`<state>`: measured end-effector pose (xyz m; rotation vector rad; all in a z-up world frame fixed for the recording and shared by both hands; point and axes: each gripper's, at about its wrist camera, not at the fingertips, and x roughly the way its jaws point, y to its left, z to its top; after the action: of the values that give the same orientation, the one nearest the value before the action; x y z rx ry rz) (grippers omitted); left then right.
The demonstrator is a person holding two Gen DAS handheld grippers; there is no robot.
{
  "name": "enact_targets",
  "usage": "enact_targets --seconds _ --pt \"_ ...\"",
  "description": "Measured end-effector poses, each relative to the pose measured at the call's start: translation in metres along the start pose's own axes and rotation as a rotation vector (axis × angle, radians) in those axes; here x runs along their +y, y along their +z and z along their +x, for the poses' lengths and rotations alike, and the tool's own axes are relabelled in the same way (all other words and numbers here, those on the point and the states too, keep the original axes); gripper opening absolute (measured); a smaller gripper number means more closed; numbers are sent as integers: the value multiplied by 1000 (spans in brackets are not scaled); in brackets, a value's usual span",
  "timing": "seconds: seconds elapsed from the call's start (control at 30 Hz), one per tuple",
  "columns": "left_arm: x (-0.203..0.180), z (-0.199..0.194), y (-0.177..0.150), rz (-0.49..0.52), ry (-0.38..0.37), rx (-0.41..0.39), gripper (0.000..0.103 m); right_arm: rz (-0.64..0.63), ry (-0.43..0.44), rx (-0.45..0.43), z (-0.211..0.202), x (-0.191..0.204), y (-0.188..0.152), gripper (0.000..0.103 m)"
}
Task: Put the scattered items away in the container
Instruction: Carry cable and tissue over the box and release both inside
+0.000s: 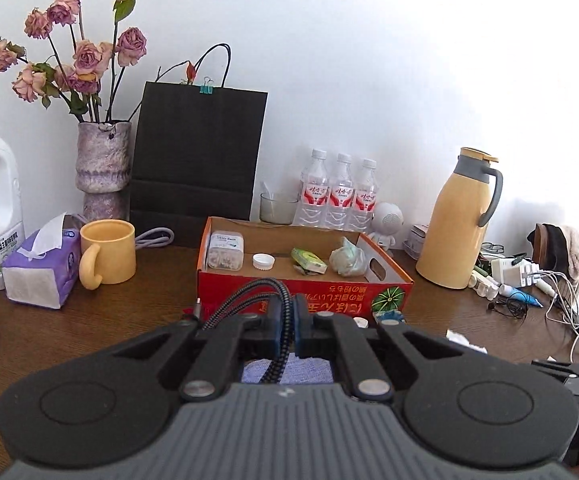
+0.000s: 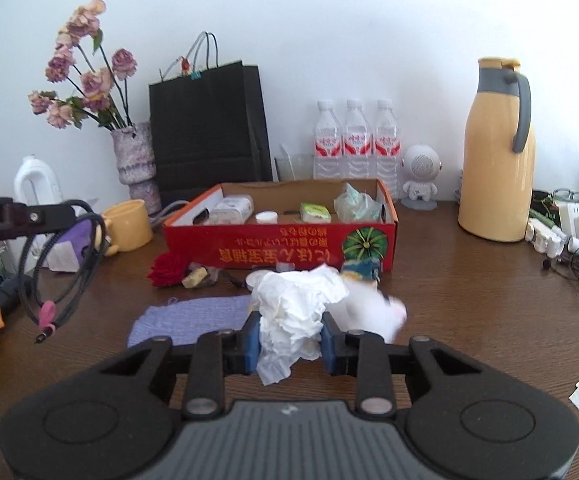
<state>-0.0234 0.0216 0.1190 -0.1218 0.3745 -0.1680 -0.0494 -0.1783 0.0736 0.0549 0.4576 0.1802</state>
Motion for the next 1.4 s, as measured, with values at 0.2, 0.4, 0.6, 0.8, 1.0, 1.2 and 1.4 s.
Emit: enact_targets --seconds 0.2,0.4,0.6,0.8,1.0,1.2,1.4 --pt "-11 -29 -2 0 -41 -35 6 -39 17 -120 -48 15 18 28" --pt "-26 -64 -9 22 -81 -77 6 -64 39 -154 -79 33 12 28" --pt "-38 -90 -36 39 -101 -62 6 -56 58 -162 -92 47 -4 28" --pt "-39 -93 -36 37 -103 -68 6 -52 61 -159 -94 48 -8 29" --pt "-34 -65 -20 35 -102 -71 6 -32 43 -141 -70 38 6 29" --pt "-20 -4 14 29 -67 -97 6 -34 48 -146 -9 26 44 29" --pt "-7 70 69 35 -44 -151 6 -13 64 -163 65 7 107 29"
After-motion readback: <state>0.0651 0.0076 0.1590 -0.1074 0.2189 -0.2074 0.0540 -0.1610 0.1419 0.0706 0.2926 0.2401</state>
